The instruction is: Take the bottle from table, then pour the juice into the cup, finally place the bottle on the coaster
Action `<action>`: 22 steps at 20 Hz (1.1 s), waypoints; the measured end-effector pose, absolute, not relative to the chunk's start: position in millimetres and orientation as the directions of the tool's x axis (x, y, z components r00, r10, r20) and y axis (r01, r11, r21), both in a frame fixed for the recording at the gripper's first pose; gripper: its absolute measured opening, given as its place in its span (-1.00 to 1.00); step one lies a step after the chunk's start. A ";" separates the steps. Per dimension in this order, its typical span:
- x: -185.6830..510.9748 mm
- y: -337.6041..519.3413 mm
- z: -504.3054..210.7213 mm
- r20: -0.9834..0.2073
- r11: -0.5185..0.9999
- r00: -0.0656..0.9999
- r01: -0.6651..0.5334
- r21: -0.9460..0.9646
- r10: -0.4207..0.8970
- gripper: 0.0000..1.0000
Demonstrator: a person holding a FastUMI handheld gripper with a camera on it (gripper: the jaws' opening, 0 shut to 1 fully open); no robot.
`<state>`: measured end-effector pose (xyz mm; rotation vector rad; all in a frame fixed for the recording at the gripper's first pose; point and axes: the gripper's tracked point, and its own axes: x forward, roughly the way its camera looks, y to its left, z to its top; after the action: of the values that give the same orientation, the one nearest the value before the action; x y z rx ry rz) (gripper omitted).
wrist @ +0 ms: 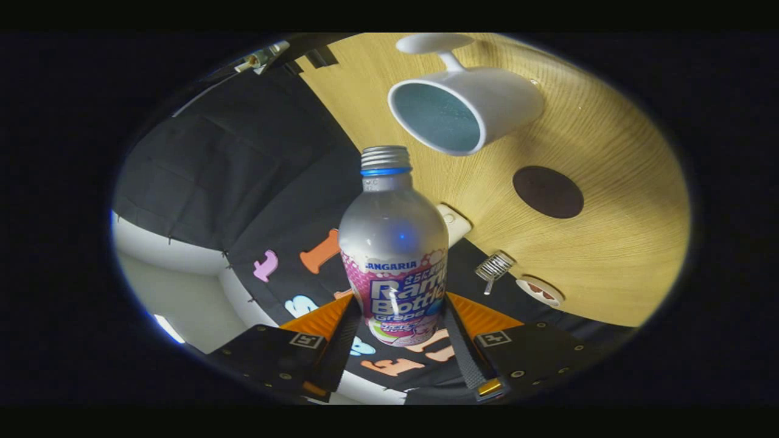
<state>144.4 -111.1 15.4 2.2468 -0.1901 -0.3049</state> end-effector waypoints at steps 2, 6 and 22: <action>146.2 -101.8 10.0 -0.180 -0.575 0.962 0.030 0.818 -0.206 0.51; 144.3 -83.1 -8.5 -0.252 -0.404 0.955 0.171 0.899 -0.156 0.51; 154.0 -80.4 -34.1 -0.374 0.371 0.901 0.432 0.822 -0.220 0.52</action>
<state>154.0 -80.4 -34.1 1.1156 0.2148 -0.4223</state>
